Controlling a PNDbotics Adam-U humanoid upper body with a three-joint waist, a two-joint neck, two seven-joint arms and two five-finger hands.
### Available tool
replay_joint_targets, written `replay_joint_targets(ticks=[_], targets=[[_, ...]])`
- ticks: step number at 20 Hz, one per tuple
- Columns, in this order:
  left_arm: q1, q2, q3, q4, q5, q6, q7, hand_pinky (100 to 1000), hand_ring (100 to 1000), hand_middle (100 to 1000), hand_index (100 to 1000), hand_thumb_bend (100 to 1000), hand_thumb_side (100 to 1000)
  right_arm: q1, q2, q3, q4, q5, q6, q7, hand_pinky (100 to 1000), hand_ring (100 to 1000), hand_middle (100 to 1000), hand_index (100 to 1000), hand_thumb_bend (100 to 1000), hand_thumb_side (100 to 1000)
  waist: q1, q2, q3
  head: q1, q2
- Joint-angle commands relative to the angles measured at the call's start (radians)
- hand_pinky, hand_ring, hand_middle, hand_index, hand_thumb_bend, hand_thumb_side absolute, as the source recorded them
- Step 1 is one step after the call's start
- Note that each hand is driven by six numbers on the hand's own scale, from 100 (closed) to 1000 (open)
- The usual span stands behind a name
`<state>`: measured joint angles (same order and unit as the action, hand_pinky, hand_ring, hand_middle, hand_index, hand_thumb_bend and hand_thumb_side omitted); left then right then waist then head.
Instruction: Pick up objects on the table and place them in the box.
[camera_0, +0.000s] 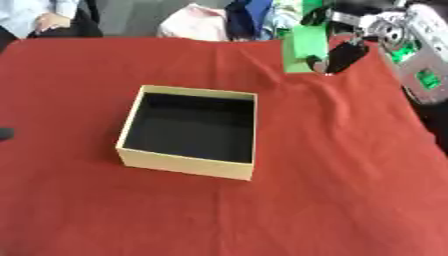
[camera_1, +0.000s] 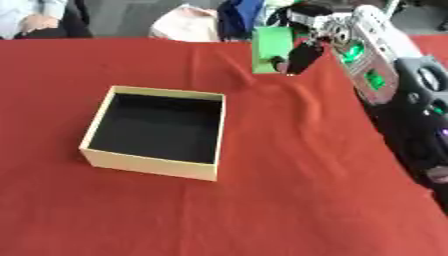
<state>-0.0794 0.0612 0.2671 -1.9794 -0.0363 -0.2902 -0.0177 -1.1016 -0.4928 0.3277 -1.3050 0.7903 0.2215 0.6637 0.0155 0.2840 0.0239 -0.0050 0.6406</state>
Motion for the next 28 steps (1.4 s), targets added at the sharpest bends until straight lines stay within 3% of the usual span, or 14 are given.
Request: replay_joint_targets(ticks=[1, 16, 24, 28], targets=[[-0.008, 0.015, -0.005, -0.021, 0.008, -0.003, -0.004, 690, 611, 698, 798, 100, 546, -0.041, 0.016, 0.006, -0.039, -0.001, -0.005, 0.021, 842, 737, 500, 945, 100, 100, -0.014, -0.017, 0.004, -0.007, -0.003], [-0.01, 0.014, -0.01, -0.021, 0.017, -0.005, -0.011, 690, 613, 701, 799, 100, 547, -0.046, 0.212, 0.062, -0.079, 0.013, 0.001, 0.067, 821, 728, 495, 950, 100, 100, -0.013, -0.017, 0.012, -0.022, 0.0], [-0.01, 0.011, -0.012, -0.021, 0.016, -0.005, -0.014, 690, 614, 702, 800, 100, 547, -0.016, 0.269, 0.082, -0.022, 0.046, 0.012, 0.059, 818, 730, 497, 952, 100, 100, -0.013, -0.012, 0.018, -0.027, 0.001], [-0.01, 0.01, -0.013, -0.021, 0.016, -0.005, -0.016, 690, 614, 703, 800, 100, 546, -0.002, 0.287, 0.094, 0.007, 0.048, 0.002, 0.062, 825, 746, 551, 986, 100, 100, -0.012, -0.011, 0.02, -0.03, 0.001]])
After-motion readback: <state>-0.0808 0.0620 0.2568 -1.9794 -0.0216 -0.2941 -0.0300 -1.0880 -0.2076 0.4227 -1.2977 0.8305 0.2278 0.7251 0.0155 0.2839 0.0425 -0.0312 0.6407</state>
